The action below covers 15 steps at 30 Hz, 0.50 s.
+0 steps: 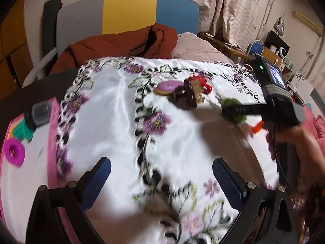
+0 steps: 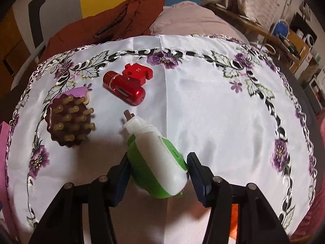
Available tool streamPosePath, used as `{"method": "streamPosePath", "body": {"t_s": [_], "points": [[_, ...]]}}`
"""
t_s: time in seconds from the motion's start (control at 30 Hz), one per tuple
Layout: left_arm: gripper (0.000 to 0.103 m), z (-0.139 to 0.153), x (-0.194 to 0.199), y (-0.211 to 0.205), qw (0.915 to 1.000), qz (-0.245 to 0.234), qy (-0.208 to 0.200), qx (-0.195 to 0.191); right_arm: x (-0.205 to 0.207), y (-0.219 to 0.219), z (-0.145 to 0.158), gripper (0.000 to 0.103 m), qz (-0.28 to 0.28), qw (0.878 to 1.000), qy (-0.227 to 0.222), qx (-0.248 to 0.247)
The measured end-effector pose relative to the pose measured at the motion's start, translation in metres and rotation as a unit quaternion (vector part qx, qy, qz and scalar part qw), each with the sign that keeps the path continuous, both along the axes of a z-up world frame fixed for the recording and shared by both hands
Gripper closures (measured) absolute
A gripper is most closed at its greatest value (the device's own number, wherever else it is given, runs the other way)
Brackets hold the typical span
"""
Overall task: Organize rigid objects
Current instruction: 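Move the left gripper to the brown peg brush and grasp it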
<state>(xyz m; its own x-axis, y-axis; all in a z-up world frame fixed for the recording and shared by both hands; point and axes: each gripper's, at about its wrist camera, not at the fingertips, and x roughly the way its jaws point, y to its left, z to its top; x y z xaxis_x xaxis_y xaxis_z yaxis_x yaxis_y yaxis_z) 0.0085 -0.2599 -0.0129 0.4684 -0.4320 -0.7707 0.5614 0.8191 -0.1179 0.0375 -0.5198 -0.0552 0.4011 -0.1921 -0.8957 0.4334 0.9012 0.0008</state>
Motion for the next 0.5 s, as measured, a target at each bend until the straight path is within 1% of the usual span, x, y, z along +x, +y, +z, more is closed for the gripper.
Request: {"method": "streamPosePath", "body": {"t_s": [0.13, 0.27, 0.33, 0.5], "points": [[0.000, 0.005, 0.025, -0.035, 1.0000, 0.002, -0.008, 0.003, -0.003, -0.005, 0.000, 0.048, -0.017, 1.000, -0.003, 0.020], [0.000, 0.002, 0.054, -0.075, 0.9999, -0.005, -0.012, 0.010, -0.005, -0.008, 0.000, 0.048, -0.023, 0.999, -0.006, 0.030], [0.000, -0.001, 0.065, -0.089, 0.9997, 0.002, -0.012, 0.021, -0.006, -0.010, 0.000, 0.048, -0.026, 0.999, -0.008, 0.036], [0.000, -0.009, 0.092, -0.113, 0.9997, 0.005, -0.005, 0.024, -0.009, -0.015, -0.001, 0.048, -0.038, 0.998, -0.012, 0.052]]}}
